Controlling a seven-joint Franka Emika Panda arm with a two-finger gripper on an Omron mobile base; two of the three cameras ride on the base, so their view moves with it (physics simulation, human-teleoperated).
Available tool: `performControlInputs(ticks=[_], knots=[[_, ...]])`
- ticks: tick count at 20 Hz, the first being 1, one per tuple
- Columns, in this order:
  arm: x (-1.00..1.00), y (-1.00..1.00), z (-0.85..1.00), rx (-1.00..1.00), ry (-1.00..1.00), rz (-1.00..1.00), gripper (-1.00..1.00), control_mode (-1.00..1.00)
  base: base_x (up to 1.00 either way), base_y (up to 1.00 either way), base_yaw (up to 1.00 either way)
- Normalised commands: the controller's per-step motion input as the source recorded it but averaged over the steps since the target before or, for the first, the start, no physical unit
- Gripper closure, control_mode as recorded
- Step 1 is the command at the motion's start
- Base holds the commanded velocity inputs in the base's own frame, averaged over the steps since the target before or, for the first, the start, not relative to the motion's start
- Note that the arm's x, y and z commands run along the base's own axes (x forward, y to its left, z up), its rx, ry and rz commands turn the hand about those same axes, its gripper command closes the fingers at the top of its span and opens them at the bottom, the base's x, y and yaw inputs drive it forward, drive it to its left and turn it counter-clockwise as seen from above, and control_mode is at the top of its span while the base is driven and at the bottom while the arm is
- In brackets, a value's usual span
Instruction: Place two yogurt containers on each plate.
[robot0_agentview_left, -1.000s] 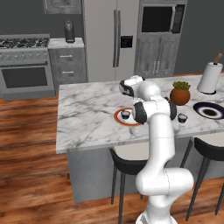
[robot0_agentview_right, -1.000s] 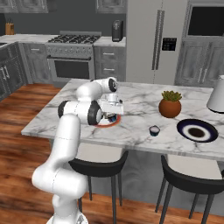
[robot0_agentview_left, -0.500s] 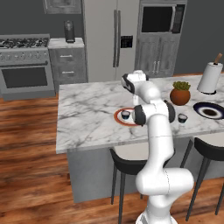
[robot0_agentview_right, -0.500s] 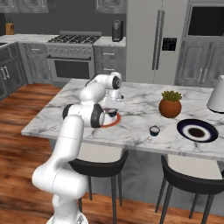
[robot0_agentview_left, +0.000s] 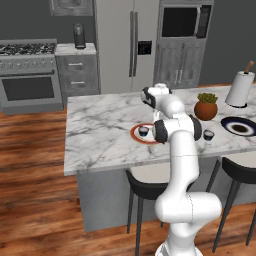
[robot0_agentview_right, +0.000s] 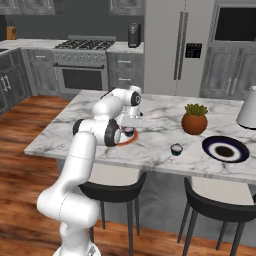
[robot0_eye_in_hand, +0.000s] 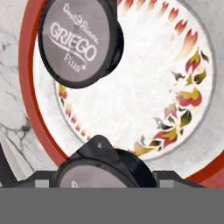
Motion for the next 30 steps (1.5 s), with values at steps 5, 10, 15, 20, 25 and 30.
performControlInputs(ticks=[5, 10, 15, 20, 25, 30], knots=[[0.01, 0.10, -0.17, 0.00, 0.00, 0.00, 1.00, -1.00, 0.00, 0.00, 0.00], [0.00, 0.08, -0.20, 0.00, 0.00, 0.00, 1.00, -1.00, 0.00, 0.00, 0.00], [0.00, 0.06, -0.20, 0.00, 0.00, 0.00, -1.00, -1.00, 0.00, 0.00, 0.00], [-0.01, 0.01, -0.02, 0.01, -0.06, 0.00, -1.00, -1.00, 0.00, 0.00, 0.00], [-0.11, 0.00, 0.11, 0.01, -0.01, 0.00, -1.00, -1.00, 0.00, 0.00, 0.00], [-0.14, 0.01, 0.24, 0.00, 0.00, 0.03, -1.00, -1.00, 0.00, 0.00, 0.00]])
